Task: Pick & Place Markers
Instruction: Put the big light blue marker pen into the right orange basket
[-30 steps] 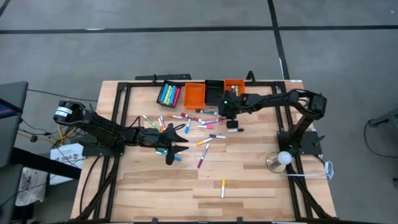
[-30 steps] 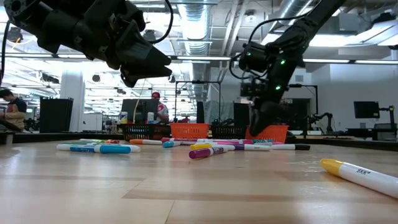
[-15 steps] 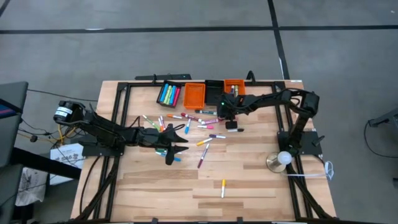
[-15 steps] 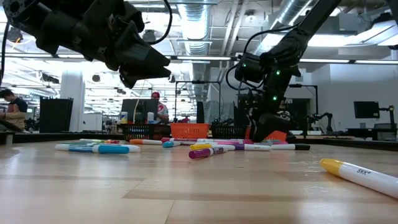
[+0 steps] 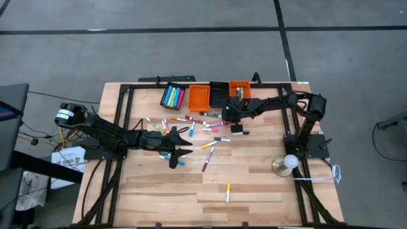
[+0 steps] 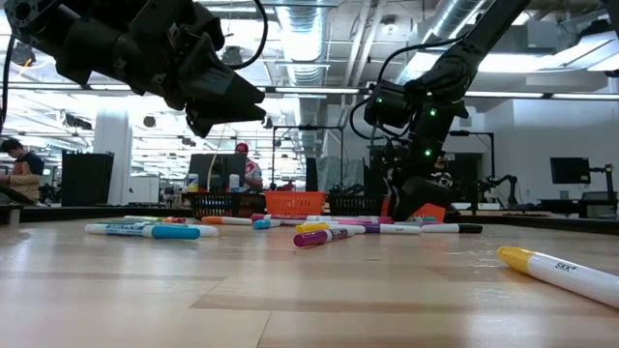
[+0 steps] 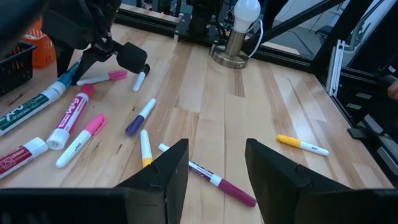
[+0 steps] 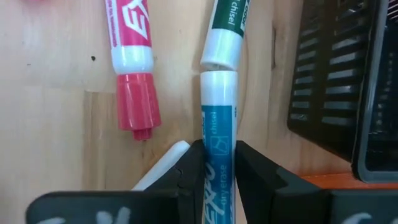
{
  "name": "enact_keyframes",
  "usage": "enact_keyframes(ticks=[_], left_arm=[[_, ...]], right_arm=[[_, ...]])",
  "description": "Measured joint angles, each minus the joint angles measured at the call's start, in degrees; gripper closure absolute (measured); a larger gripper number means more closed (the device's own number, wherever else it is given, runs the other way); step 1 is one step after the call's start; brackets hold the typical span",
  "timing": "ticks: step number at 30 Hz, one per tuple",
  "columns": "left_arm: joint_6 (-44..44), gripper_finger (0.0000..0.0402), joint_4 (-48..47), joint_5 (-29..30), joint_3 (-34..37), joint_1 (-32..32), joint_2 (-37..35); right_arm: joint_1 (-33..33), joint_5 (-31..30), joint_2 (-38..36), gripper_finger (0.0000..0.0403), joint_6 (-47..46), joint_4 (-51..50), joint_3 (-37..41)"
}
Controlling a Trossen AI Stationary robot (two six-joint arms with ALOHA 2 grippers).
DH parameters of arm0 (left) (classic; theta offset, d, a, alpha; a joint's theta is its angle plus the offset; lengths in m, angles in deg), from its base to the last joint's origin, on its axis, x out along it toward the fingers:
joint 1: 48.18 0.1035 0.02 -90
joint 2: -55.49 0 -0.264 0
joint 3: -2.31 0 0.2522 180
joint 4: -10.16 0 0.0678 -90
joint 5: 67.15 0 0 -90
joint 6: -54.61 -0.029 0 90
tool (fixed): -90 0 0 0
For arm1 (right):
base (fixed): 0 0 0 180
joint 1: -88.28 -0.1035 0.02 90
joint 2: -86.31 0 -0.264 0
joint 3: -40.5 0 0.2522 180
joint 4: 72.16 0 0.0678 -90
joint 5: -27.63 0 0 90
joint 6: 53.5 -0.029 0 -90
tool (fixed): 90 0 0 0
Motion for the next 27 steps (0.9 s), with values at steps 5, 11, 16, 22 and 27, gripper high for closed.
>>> enact_keyframes(ticks=[5, 11, 16, 22, 27], left_arm=[[0.0, 0.0247, 0.0, 0.0, 0.0, 0.0, 0.0], [0.0, 0.0247, 0.0, 0.0, 0.0, 0.0, 0.0], [0.0, 0.0247, 0.0, 0.0, 0.0, 0.0, 0.0], [0.0, 0.0247, 0.0, 0.0, 0.0, 0.0, 0.0], [0.0, 0.0247, 0.0, 0.0, 0.0, 0.0, 0.0]], right_arm=[[-0.9, 1.9, -2.6, 0.0336, -0.5, -2.4, 0.4], [-2.6, 1.3, -7.5, 0.0336, -0.7, -3.6, 0.3], [-4.4, 1.2, -12.2, 0.0336, -0.9, -3.4, 0.3], [-4.4, 0.6, -17.9, 0.0336, -4.8, -2.4, 0.2], [-0.7, -3.0, -21.7, 0.0336, -14.4, 1.1, 0.2]])
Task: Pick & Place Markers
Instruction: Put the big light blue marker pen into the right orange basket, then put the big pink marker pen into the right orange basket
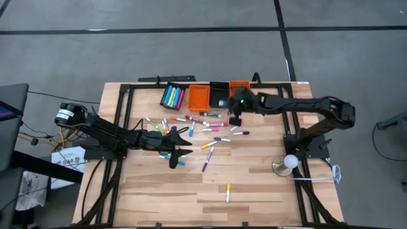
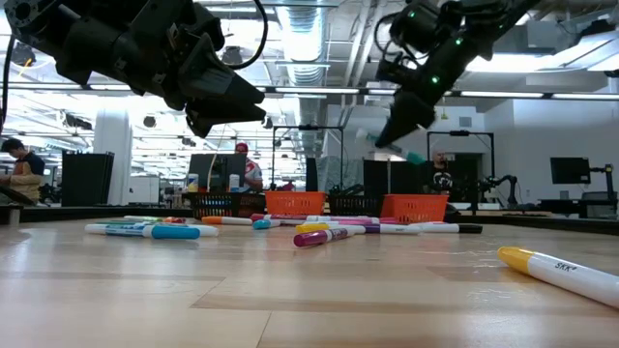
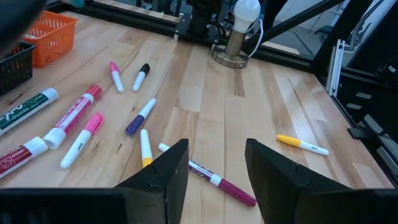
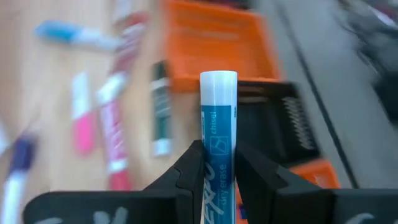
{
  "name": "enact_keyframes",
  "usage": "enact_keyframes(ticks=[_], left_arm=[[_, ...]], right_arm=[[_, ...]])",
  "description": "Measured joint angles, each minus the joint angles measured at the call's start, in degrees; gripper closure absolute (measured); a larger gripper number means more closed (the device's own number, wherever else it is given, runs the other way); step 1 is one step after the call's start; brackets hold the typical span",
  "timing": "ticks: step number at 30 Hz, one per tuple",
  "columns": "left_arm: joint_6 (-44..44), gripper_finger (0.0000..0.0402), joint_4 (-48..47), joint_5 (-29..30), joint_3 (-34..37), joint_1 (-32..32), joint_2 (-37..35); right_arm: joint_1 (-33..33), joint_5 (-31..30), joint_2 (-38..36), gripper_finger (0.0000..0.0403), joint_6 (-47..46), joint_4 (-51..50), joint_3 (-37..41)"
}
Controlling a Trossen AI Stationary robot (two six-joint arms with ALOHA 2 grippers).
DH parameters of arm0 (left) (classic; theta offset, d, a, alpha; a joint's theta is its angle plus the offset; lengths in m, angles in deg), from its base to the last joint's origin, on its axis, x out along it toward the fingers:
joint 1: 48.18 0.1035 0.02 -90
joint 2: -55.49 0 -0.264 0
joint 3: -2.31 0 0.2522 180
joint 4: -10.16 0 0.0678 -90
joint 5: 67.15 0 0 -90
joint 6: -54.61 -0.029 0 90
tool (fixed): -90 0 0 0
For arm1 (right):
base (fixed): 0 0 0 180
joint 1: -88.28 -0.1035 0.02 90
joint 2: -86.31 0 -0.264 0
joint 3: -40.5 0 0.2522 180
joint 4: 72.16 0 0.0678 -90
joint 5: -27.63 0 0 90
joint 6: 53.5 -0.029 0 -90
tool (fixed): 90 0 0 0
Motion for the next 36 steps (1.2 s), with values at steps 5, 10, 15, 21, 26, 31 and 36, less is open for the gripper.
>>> enact_keyframes(ticks=[5, 10, 15, 21, 26, 31, 36], left_arm=[[0.0, 0.0247, 0.0, 0.0, 0.0, 0.0, 0.0], [0.0, 0.0247, 0.0, 0.0, 0.0, 0.0, 0.0], [0.0, 0.0247, 0.0, 0.0, 0.0, 0.0, 0.0], [0.0, 0.0247, 0.0, 0.0, 0.0, 0.0, 0.0], [0.0, 0.0247, 0.0, 0.0, 0.0, 0.0, 0.0], [0.0, 0.0247, 0.0, 0.0, 0.0, 0.0, 0.0], [0.0, 0.0247, 0.0, 0.0, 0.0, 0.0, 0.0]], right_arm=[[7.2, -2.7, -1.9, 0.0336, -15.5, 3.0, 0.0], [16.1, -2.0, 0.0, 0.0336, -29.8, 4.9, -0.1], [22.0, 3.1, 5.4, 0.0336, -35.7, 6.6, 0.0], [23.1, 3.5, 10.9, 0.0336, -35.7, 8.2, 0.0], [23.1, 3.3, 12.3, 0.0336, -35.3, 8.1, 0.0], [22.5, 0.3, 11.5, 0.0313, -35.0, 7.4, 0.0], [22.4, 0.4, 10.4, 0.0267, -33.7, 5.7, 0.0]])
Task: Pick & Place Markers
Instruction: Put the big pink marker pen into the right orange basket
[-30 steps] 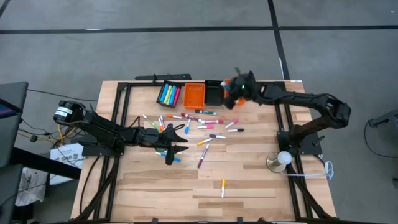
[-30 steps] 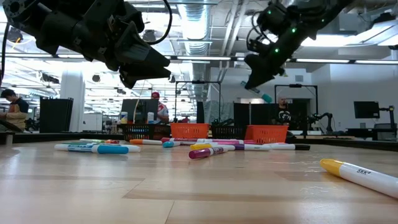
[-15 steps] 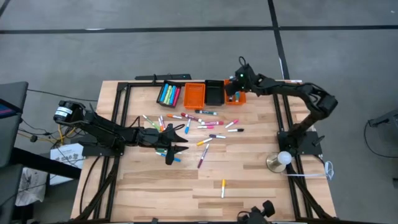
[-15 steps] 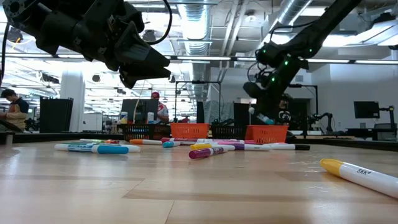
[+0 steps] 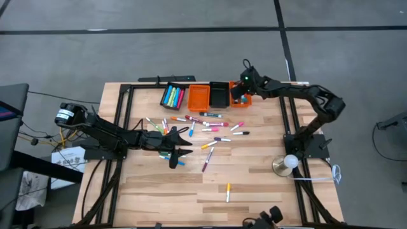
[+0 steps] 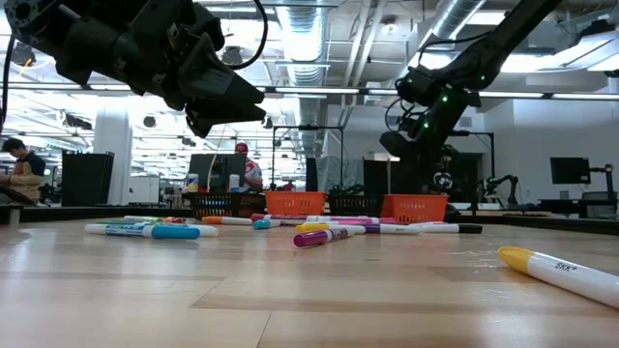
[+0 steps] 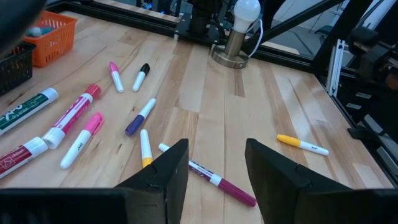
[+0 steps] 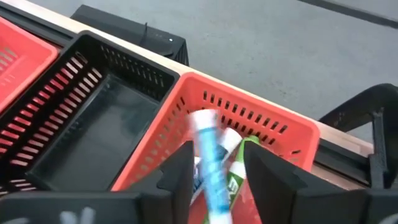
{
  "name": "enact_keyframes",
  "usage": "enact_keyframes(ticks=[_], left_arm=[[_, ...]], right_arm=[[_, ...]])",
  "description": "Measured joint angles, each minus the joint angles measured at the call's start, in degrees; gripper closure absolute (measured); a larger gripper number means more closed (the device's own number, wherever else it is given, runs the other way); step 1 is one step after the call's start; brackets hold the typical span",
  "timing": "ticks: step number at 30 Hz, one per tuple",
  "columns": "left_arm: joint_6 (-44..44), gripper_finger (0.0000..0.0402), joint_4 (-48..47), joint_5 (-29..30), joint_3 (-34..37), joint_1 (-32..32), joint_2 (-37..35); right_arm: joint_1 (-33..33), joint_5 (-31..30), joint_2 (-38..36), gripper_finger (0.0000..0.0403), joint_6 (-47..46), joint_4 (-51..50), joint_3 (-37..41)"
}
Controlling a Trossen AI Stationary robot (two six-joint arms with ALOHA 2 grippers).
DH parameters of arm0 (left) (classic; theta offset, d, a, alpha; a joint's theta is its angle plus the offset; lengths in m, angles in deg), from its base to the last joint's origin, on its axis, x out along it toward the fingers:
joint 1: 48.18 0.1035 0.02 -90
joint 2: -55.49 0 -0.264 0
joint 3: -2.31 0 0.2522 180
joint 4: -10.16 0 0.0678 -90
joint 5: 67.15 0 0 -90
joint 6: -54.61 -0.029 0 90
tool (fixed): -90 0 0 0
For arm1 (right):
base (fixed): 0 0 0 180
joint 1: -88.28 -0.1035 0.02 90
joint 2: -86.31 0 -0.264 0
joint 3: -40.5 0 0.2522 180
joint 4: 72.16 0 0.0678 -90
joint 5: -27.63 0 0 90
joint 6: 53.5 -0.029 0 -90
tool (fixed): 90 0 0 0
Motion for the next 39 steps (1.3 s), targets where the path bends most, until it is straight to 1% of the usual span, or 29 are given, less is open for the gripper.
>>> enact_keyframes(ticks=[5, 10, 12, 14, 17, 20, 23, 28, 30, 33, 36, 39], left_arm=[[0.0, 0.0247, 0.0, 0.0, 0.0, 0.0, 0.0], [0.0, 0.0247, 0.0, 0.0, 0.0, 0.0, 0.0], [0.0, 0.0247, 0.0, 0.0, 0.0, 0.0, 0.0], [0.0, 0.0247, 0.0, 0.0, 0.0, 0.0, 0.0], [0.0, 0.0247, 0.0, 0.0, 0.0, 0.0, 0.0], [0.0, 0.0247, 0.0, 0.0, 0.0, 0.0, 0.0], [0.0, 0.0247, 0.0, 0.0, 0.0, 0.0, 0.0], [0.0, 0.0247, 0.0, 0.0, 0.0, 0.0, 0.0], [0.0, 0.0247, 0.0, 0.0, 0.0, 0.0, 0.0], [0.0, 0.0247, 0.0, 0.0, 0.0, 0.0, 0.0], [0.0, 0.0247, 0.0, 0.0, 0.0, 0.0, 0.0], [0.0, 0.0247, 0.0, 0.0, 0.0, 0.0, 0.0]], right_arm=[[-0.2, 0.1, -0.9, 0.0228, -0.2, -1.3, 0.0], [-1.6, 0.1, -2.4, 0.0216, -0.4, -0.4, 0.0], [-3.0, 0.2, -3.4, 0.0218, 0.2, 1.3, 0.0], [-5.2, 0.5, -4.5, 0.0222, 3.0, 3.1, 0.0], [-9.5, 2.6, -5.8, 0.0229, 9.8, 5.3, 0.0], [-14.3, 6.2, -6.3, 0.0236, 17.1, 5.6, 0.0], [-18.8, 8.3, -5.8, 0.0242, 23.2, 4.3, 0.0], [-24.4, 9.7, -5.6, 0.0252, 31.0, -2.8, 0.0], [-25.8, 9.6, -5.6, 0.0257, 32.4, -5.3, 0.0], [-26.2, 9.6, -5.6, 0.0266, 32.6, -7.1, 0.3], [-25.6, 9.3, -5.6, 0.0272, 32.6, -6.9, 1.2], [-24.7, 9.3, -5.6, 0.0275, 32.2, -4.5, 3.0]])
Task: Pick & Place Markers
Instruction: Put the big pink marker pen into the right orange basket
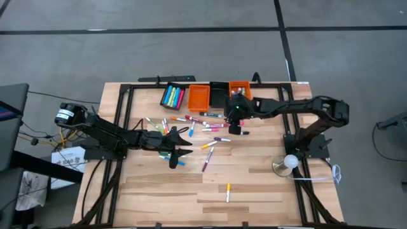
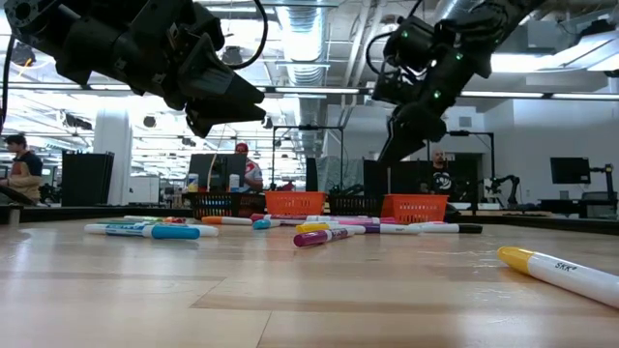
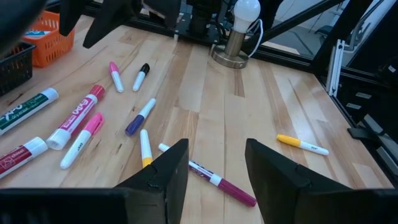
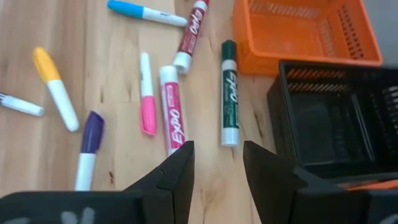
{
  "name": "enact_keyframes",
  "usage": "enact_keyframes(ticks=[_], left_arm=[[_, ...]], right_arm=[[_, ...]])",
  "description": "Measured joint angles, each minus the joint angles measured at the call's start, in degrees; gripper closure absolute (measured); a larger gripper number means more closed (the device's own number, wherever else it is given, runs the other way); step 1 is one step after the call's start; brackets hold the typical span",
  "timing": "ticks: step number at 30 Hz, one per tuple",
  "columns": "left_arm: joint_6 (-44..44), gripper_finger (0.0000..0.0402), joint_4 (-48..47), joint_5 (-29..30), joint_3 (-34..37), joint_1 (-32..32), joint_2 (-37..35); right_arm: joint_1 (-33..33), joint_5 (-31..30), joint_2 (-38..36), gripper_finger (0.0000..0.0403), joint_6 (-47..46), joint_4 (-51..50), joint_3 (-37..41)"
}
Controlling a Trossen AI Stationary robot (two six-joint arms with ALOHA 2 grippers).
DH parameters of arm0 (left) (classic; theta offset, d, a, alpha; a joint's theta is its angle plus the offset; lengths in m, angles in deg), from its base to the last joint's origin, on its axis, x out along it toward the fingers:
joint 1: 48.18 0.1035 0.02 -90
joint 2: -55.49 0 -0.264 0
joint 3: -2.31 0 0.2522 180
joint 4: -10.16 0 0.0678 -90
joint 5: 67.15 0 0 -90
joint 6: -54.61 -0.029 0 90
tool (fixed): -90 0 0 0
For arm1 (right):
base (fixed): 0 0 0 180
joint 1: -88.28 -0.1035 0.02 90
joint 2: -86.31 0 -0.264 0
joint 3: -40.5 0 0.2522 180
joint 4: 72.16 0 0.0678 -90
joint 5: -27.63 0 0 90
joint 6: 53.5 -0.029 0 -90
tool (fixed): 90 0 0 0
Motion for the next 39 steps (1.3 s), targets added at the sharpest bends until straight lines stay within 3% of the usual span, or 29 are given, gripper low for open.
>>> enact_keyframes(ticks=[17, 31, 39], left_arm=[[0.0, 0.0247, 0.0, 0.0, 0.0, 0.0, 0.0], [0.0, 0.0247, 0.5, 0.0, 0.0, -0.1, 0.0], [0.0, 0.0247, 0.5, 0.0, 0.0, -0.1, 0.0]], right_arm=[[0.6, 5.7, 0.3, 0.0262, 0.9, 12.0, 10.0], [1.0, 4.2, 13.0, 0.0264, 2.6, 15.2, 6.9], [1.3, 4.8, 16.7, 0.0276, 2.9, 14.8, 4.4]])
